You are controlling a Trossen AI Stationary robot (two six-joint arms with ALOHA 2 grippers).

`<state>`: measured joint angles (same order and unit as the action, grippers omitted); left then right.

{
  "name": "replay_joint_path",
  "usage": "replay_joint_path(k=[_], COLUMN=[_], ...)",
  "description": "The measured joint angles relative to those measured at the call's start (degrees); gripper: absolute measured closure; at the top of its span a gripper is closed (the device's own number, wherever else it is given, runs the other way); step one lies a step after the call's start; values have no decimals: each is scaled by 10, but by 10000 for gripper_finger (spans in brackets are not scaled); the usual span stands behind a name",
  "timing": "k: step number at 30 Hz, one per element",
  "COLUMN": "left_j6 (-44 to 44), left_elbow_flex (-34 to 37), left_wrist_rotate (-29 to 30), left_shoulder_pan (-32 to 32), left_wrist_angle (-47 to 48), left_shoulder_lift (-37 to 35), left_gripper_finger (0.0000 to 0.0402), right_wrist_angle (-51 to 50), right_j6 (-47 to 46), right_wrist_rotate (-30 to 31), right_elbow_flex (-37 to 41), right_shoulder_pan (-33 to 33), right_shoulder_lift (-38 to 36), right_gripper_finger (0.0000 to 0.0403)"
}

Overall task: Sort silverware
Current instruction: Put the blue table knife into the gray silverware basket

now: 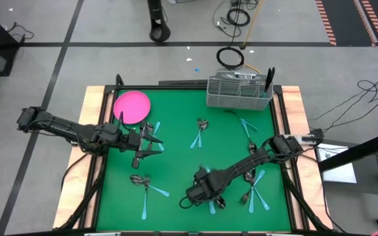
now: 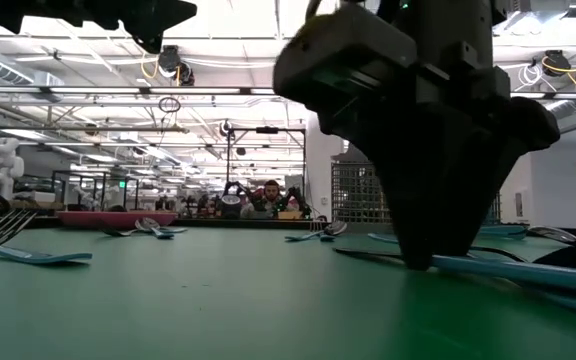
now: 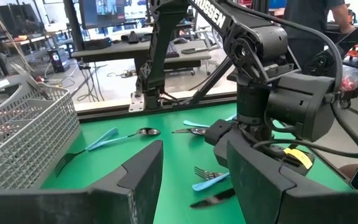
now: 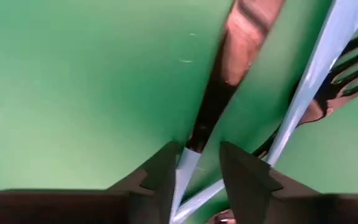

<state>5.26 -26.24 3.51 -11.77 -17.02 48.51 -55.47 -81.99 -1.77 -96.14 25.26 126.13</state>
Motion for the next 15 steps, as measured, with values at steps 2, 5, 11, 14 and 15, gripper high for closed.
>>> replay_joint_path(k=[2,5,11,14,15], left_j6=[0,0,0,0,0], left_elbow_flex=[0,0,0,0,0], left_wrist_rotate=[0,0,0,0,0], left_shoulder_pan=[0,0,0,0,0], left_wrist_angle=[0,0,1,1,1], left_shoulder_lift=[0,0,0,0,0], left_gripper_finger=[221,221,221,221,221], right_wrist_angle=[0,1,8,11,15], right_j6=[0,5,11,15,17], right_wrist_rotate=[2,6,27,32,36], right_elbow_flex=[0,0,0,0,0], right_shoulder_pan=[0,2,8,10,10], right_shoulder_lift=[3,3,4,1,-2], right_gripper_finger=[324,371,391,396,397])
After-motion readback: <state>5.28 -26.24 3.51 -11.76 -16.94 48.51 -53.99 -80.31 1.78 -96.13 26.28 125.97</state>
